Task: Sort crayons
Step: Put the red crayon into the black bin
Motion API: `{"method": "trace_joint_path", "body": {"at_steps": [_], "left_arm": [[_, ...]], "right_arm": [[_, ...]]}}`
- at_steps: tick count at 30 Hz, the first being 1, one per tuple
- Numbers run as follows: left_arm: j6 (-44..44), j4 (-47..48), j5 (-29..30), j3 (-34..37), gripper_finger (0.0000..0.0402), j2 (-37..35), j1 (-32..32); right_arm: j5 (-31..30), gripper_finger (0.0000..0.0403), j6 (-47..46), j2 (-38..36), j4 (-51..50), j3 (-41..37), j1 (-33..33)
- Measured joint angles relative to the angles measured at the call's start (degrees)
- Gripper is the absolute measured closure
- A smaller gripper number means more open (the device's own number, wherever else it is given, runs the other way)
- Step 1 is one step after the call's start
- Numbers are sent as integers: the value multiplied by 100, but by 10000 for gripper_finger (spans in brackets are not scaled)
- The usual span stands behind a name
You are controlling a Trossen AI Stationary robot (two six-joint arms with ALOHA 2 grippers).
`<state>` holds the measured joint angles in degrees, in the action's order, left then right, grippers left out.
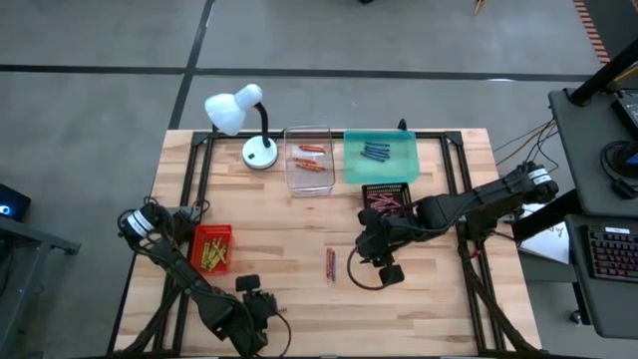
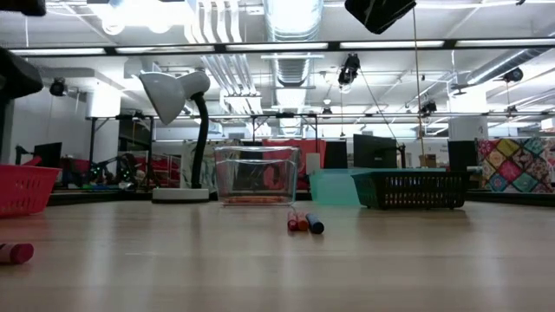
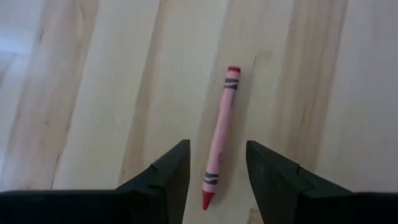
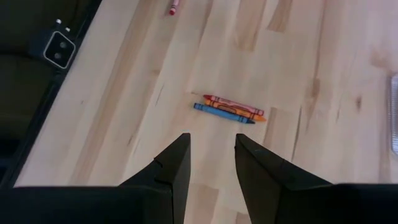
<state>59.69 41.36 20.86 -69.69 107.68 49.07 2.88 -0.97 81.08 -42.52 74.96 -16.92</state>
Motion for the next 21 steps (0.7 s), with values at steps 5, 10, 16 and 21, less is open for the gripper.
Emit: {"method": "trace_joint_path", "body": {"at_steps": [5, 10, 16, 21], "left_arm": [[39, -2, -5, 2, 263, 306, 51], [47, -26, 97, -26, 285, 551, 125], [229, -33, 135, -28, 380, 656, 221], [338, 33, 300, 6, 392, 481, 230]], "right_arm": [[-12, 289, -163, 0, 2, 0, -146], [-276, 289, -276, 0, 5, -2, -329], [-814, 289, -311, 0, 122, -184, -659], [-947, 289, -311, 0, 486, -560, -869]]}}
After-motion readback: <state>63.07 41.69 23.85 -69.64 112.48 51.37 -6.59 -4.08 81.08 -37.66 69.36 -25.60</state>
